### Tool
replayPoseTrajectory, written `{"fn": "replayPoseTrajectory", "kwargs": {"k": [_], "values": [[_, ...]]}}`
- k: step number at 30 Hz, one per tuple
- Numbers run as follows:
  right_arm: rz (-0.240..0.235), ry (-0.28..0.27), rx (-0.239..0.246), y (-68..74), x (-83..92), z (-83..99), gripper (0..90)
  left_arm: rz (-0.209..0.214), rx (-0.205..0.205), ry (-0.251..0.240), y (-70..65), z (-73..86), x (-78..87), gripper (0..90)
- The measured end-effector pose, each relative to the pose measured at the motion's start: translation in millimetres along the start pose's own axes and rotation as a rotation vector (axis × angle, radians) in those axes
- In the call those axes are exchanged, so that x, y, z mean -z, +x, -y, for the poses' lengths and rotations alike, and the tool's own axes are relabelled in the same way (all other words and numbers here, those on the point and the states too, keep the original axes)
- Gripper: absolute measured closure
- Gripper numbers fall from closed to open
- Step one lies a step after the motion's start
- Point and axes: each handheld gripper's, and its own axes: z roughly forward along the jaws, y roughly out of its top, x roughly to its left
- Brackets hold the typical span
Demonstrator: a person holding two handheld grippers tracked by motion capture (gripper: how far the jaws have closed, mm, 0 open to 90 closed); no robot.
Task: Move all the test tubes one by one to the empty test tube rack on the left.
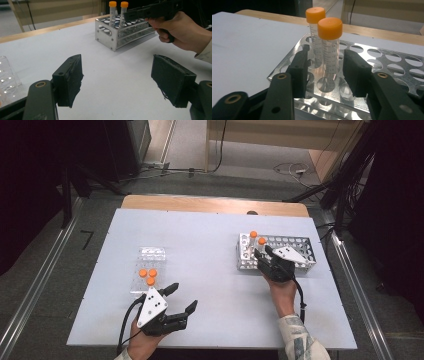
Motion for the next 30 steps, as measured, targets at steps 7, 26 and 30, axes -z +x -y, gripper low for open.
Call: {"fn": "replayPoseTrajectory", "kwargs": {"k": [7,26,30], "values": [[0.023,0.001,0.001,-1.6,-10.6,0.5,60.8,-0.002,0.004,0.001,1.6,0.1,0.0,25.4],[0.014,-0.032,0.003,-6.0,-7.2,-11.5,71.5,-0.004,0.005,0.004,2.3,0.7,-0.1,25.4],[0.015,-0.044,0.007,-5.4,-4.5,-14.9,71.7,-0.001,0.006,0.002,1.7,0.8,-0.3,25.4]]}}
